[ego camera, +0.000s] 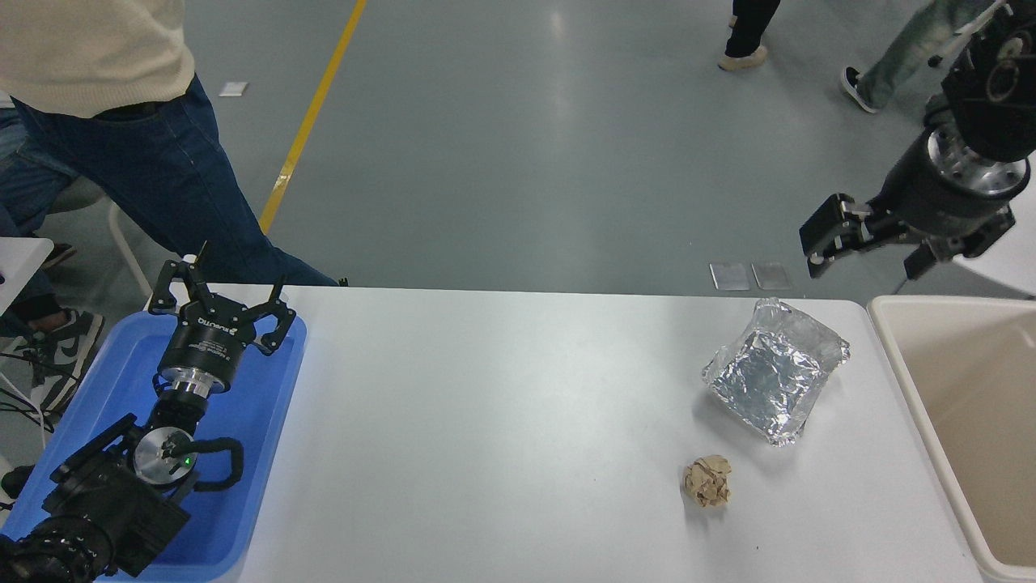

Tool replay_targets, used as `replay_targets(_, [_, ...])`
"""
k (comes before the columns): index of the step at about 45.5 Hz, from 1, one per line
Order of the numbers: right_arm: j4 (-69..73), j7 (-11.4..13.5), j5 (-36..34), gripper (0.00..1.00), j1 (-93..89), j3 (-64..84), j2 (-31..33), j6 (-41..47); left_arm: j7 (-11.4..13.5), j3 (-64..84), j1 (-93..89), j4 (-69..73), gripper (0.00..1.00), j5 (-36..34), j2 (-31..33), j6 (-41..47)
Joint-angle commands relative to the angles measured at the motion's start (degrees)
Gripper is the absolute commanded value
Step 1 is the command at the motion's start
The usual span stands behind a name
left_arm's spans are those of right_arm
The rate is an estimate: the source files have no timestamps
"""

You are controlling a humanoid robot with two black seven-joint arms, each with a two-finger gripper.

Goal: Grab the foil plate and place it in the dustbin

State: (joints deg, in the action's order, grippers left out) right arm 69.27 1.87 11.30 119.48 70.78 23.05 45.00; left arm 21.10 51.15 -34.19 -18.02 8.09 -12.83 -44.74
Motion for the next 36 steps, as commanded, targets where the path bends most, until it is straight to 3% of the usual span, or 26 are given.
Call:
replay_targets(1, [-0.1,0.1,-3.1,1.00,-7.5,-1.1,0.7,-3.2,0.0,0.0,0.0,0.0,1.00,0.0,0.0,0.0])
replay_targets(4, [-0.2,0.1,-5.7,1.00,-9.8,-1.2,1.3,-7.8,0.0,0.0,0.0,0.0,1.00,0.0,0.0,0.0])
replay_targets(13, [-0.5,0.2,-23.0,1.00,-15.8,-0.3,2.3,-17.8,0.0,0.0,0.0,0.0,1.00,0.0,0.0,0.0])
replay_targets(25, [-1.5,0.2,-15.7,1.00,-22.9,-0.8,0.7,-35.8,0.1,0.0,0.0,0.0,1.00,0.0,0.0,0.0])
replay_targets(36, [-12.0,0.3,-14.5,1.00,-33.4,-5.4,-0.6,-38.0,0.0,0.0,0.0,0.0,1.00,0.0,0.0,0.0])
